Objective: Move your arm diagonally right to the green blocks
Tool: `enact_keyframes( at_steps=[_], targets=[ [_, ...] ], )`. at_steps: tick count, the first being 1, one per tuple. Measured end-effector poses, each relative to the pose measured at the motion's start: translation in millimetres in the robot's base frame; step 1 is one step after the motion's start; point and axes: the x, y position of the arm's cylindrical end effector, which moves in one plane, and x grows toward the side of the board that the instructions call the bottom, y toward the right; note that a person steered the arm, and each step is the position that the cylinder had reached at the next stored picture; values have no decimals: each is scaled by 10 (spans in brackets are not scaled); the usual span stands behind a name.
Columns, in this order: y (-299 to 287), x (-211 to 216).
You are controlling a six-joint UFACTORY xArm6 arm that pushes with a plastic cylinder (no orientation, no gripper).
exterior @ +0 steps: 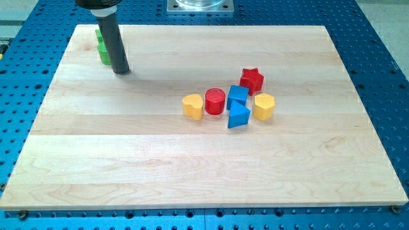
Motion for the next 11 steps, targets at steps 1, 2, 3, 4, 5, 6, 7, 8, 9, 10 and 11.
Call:
enact_keyframes(
  at_steps=[1, 2, 3, 4, 5, 6, 7, 8, 9, 10, 11],
  targets=[
    [-55, -110],
    [-108, -263],
    [-156, -412],
    [-36, -413],
    [219, -413],
    [348, -412],
    [351, -413],
    [351, -413],
    [352, -408],
    [378, -313],
    [378, -310]
  ],
)
